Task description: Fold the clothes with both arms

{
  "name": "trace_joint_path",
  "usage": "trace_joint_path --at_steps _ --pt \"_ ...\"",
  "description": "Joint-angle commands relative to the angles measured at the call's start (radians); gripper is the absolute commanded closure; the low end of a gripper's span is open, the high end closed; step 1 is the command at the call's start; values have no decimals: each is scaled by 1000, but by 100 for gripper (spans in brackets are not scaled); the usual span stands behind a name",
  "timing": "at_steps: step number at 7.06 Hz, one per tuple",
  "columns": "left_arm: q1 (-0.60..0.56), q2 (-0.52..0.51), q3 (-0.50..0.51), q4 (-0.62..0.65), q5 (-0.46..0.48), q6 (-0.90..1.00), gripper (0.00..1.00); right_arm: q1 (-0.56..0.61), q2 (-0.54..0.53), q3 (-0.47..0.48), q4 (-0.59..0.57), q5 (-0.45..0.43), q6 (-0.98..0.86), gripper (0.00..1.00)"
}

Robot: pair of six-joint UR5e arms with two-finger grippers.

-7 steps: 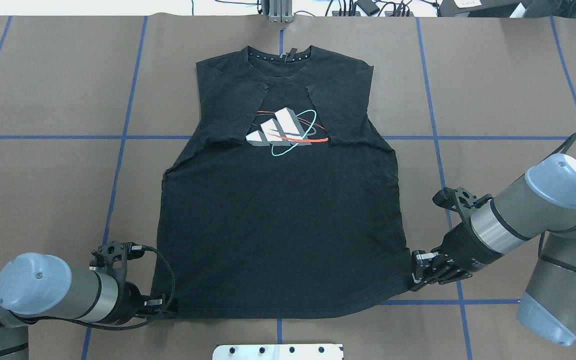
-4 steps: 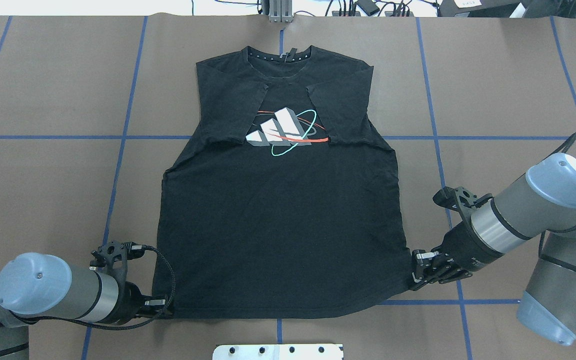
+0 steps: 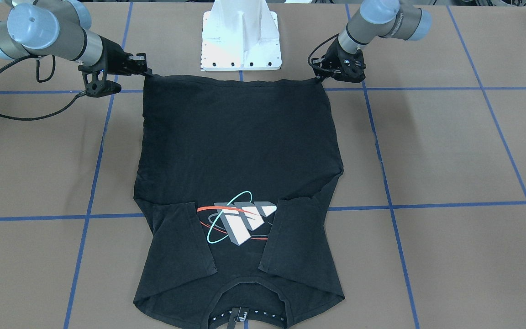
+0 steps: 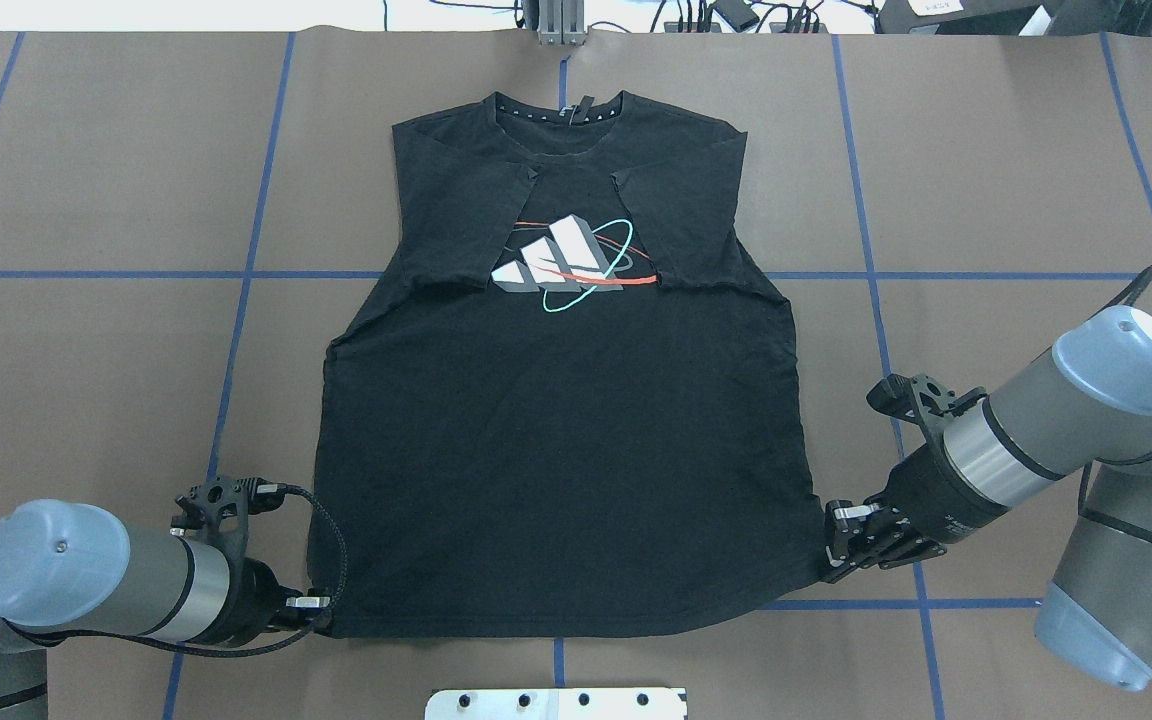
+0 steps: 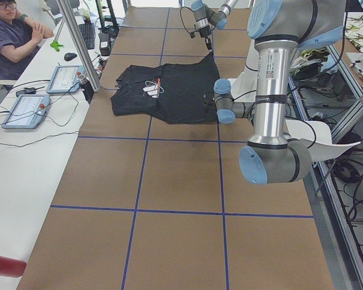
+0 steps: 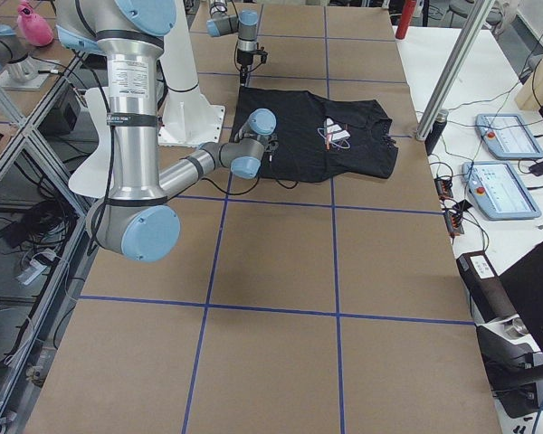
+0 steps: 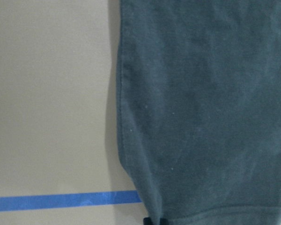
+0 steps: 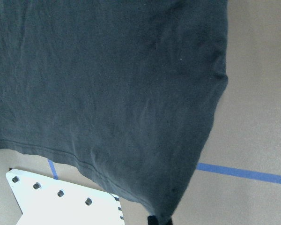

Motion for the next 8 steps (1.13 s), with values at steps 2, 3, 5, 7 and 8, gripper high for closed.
trace_joint_path --at_steps 2,3,5,7,8 --pt "-8 100 -103 2 -7 3 100 15 -73 78 2 65 9 100" --pt "-8 103 -133 2 -7 2 100 24 -77 89 0 185 11 100" --pt "6 103 -199 3 -34 0 100 32 -107 98 8 277 11 100" --pt "38 107 -271 24 -108 -61 100 30 -161 99 56 320 11 100" --pt "48 108 -318 73 -123 -73 100 30 -200 87 139 338 11 100"
